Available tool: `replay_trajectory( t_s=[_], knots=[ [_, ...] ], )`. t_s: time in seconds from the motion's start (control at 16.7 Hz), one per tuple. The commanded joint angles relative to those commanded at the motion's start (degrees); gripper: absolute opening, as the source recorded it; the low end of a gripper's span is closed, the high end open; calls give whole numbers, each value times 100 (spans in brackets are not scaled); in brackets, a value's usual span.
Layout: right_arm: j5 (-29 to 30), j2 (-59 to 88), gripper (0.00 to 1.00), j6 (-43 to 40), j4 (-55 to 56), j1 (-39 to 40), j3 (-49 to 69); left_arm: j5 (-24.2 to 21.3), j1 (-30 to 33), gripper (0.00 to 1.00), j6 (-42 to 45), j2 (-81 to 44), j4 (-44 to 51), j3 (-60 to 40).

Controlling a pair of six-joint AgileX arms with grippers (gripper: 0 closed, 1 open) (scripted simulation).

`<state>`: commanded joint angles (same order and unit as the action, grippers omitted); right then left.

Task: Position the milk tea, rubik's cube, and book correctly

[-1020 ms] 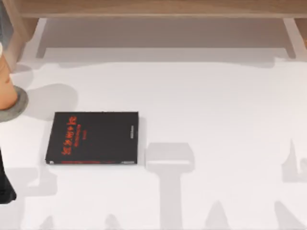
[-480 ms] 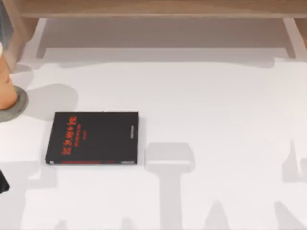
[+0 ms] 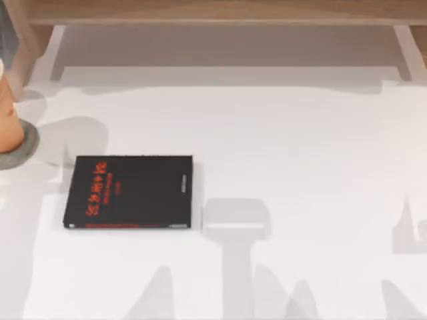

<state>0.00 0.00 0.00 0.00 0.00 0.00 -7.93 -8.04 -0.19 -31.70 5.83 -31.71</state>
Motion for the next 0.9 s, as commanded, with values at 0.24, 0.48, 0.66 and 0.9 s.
replay_trajectory(
  t_s=[0.24,0.48,0.66,0.9],
  knots=[
    [0,0,100,0,0,0,0,-345,-292,100,7,-2180,-1009,-1276],
    [0,0,100,0,0,0,0,-669,-561,100,11,-4279,-2045,-2461],
    [0,0,100,0,0,0,0,-885,-731,100,12,-5682,-2774,-3235],
    [0,0,100,0,0,0,0,-1112,-901,100,17,-7172,-3569,-4032]
  ],
)
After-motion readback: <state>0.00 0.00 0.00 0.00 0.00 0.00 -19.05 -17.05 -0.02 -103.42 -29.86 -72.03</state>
